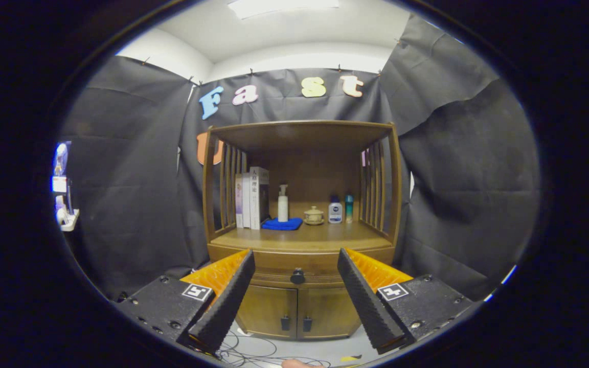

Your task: Pull open the drawer, take out the items inside it, and place them on the countertop above the cabinet.

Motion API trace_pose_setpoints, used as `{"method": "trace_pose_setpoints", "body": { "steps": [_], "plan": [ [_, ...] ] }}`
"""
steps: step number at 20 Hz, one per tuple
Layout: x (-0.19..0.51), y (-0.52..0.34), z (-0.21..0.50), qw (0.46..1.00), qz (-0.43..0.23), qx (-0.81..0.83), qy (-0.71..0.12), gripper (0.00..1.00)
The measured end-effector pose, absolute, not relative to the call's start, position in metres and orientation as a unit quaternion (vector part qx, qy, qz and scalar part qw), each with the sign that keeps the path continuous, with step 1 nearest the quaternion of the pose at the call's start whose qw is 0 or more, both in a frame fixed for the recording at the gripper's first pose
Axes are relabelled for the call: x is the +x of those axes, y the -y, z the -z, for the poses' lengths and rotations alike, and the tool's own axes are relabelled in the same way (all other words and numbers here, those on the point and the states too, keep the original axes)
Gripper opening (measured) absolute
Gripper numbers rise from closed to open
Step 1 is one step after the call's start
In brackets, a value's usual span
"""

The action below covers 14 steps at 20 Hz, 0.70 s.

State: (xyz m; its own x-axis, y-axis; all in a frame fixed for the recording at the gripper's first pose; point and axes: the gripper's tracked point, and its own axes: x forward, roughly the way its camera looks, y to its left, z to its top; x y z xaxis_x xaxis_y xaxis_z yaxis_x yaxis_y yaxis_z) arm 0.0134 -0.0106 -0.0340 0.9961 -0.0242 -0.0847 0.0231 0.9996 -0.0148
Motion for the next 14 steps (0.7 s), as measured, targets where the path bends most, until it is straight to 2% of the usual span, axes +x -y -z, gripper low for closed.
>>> {"method": "trace_pose_setpoints", "body": {
  "steps": [6, 14],
  "plan": [
    [0.034, 0.012, 0.052, 0.998, 0.010, -0.012, -0.057, 1.00],
    [0.086, 0.011, 0.119, 0.994, 0.018, -0.017, -0.107, 1.00]
  ]
}}
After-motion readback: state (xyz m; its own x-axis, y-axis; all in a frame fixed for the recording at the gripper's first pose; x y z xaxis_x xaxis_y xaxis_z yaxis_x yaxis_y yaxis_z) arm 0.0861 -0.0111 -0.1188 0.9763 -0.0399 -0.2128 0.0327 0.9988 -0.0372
